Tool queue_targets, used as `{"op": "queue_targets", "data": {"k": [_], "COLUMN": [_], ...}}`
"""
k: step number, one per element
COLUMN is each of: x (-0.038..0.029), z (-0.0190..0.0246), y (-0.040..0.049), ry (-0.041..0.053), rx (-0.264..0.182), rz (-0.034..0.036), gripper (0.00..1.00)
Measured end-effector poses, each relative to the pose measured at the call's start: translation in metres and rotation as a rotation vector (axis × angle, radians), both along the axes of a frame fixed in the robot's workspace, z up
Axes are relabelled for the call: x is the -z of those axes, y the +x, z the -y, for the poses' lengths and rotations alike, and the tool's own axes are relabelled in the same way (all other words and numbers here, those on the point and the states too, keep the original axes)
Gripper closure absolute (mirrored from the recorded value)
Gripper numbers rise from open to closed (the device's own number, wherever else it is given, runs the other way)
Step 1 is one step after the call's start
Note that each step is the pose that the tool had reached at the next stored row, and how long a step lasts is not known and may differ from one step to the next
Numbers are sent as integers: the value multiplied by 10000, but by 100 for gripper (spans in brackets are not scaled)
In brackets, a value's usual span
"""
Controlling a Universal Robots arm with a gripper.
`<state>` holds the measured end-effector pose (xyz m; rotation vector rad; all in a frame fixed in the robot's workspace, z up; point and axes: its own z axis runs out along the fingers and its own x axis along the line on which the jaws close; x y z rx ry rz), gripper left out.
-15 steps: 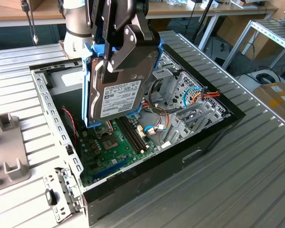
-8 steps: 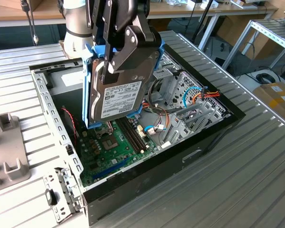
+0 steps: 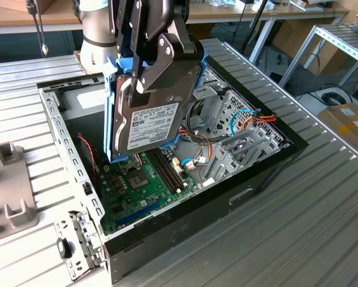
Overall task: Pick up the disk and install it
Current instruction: 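Pick up the disk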
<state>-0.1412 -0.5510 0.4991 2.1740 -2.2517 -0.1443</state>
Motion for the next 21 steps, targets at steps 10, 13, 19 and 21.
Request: {"op": "queue_targets", "data": {"k": [10, 13, 19, 21], "x": [1, 0, 1, 1], "z": [20, 30, 66, 73], "y": [0, 0, 0, 2], "ry": [1, 1, 1, 0], "rx": [0, -1, 0, 0], "rz": [0, 0, 1, 0], "gripper": [63, 63, 63, 63]}}
